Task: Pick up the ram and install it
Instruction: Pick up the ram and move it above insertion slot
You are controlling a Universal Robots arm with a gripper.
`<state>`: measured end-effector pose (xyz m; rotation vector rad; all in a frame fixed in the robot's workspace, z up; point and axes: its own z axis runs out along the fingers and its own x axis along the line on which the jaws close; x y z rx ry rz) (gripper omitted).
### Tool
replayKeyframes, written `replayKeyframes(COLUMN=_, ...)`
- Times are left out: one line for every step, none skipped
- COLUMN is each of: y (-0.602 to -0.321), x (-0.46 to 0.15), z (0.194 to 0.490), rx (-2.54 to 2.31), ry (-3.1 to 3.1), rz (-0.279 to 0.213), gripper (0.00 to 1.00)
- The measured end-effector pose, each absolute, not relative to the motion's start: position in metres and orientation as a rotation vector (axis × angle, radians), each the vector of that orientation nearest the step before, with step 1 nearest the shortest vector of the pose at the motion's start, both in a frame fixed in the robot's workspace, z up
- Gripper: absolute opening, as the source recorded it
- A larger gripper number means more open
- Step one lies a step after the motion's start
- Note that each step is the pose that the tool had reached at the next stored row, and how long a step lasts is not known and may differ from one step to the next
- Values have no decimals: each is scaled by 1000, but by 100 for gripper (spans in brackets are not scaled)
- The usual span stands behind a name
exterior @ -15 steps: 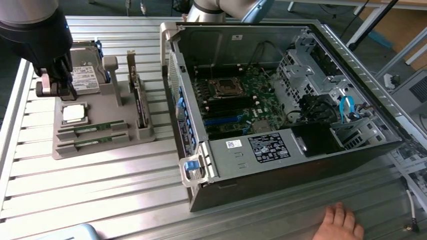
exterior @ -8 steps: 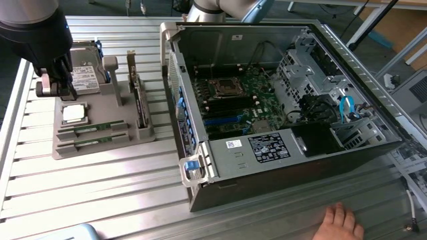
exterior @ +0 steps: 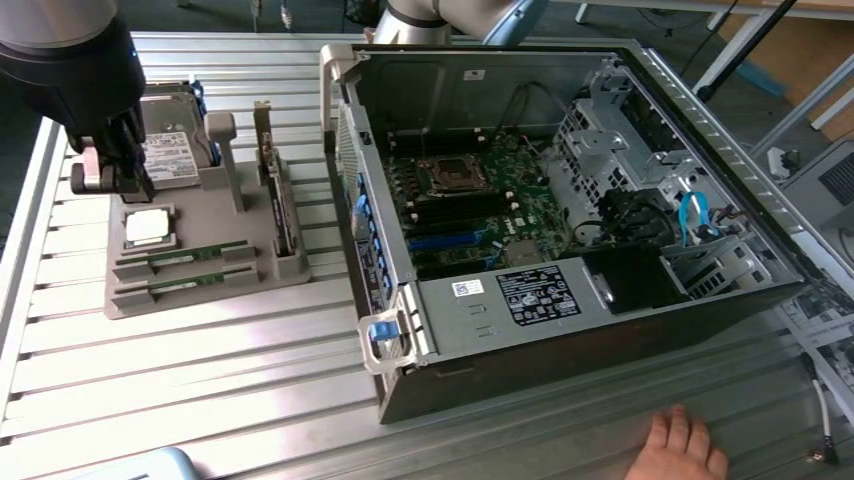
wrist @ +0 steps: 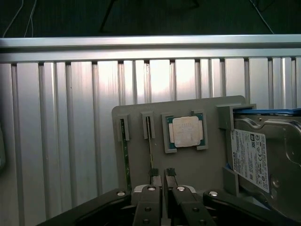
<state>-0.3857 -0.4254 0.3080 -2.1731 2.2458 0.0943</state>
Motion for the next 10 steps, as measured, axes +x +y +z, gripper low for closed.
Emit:
replayKeyframes(y=-425, x=-386, z=308, rx=-2173, ry=2246, rz=94, gripper=17)
replayKeyframes(y=-425, x=-386, z=308, rx=-2173, ry=2246, rz=94, gripper=17)
replayKeyframes(y=-425, x=-386, z=308, rx=-2173, ry=2246, rz=94, gripper=17)
replayKeyframes(y=-425, x=-386, z=308, rx=-2173, ry=2246, rz=94, gripper=17)
replayKeyframes(y=-425, x=-386, z=308, rx=-2173, ry=2246, rz=94, gripper=17)
replayKeyframes(y=-425, x=-386, z=308, rx=-2173, ry=2246, rz=94, gripper=18)
replayKeyframes(y=-425, x=-386, z=308, rx=-2173, ry=2246, rz=94, gripper=18)
replayKeyframes(y=-425, x=-386, z=308, rx=-2173, ry=2246, rz=94, gripper=24)
replayKeyframes(y=-425, x=-386, z=308, rx=-2173, ry=2246, rz=94, gripper=24)
replayKeyframes(y=-425, x=-386, z=308, rx=-2173, ry=2246, rz=94, gripper=31)
